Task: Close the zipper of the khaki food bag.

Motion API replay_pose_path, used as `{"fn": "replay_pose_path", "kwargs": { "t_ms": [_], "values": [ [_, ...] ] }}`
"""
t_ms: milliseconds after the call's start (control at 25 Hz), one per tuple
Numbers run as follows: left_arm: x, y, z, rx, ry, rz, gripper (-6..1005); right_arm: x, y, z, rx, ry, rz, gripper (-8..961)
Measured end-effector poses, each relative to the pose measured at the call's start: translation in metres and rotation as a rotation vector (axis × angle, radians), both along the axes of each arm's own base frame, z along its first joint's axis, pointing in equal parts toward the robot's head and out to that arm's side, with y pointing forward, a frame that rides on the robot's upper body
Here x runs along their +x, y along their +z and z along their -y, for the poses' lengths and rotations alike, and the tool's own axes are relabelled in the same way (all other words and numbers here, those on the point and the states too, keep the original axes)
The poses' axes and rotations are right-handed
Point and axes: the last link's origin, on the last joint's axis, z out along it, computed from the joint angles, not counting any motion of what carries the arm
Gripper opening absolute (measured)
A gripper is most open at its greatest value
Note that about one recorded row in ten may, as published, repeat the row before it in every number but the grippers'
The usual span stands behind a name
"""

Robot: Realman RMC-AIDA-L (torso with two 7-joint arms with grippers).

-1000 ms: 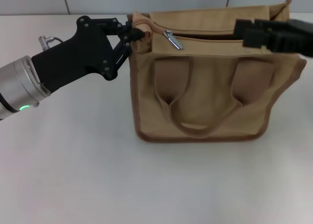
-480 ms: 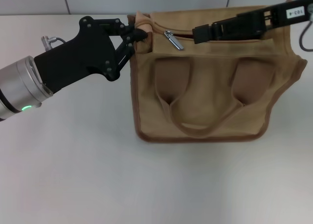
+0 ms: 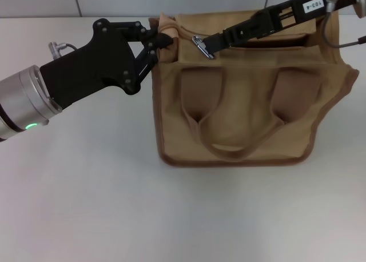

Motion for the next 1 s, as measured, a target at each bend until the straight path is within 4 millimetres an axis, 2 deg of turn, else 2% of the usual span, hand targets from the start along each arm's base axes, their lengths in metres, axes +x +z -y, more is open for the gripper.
{"fn": "replay_pose_path", "kwargs": {
  "t_ms": [440,1000],
  "values": [
    [0.004,0.0,-0.002,0.0,-0.011,0.002,62,-0.008,-0.01,-0.005,0.002,-0.006,0.053,437],
    [0.024,-0.005,-0.008,-0.02,-0.059,0.041,62,-0.015,-0.026,-0.002,-0.024,-0.011,0.078,436]
  ]
}}
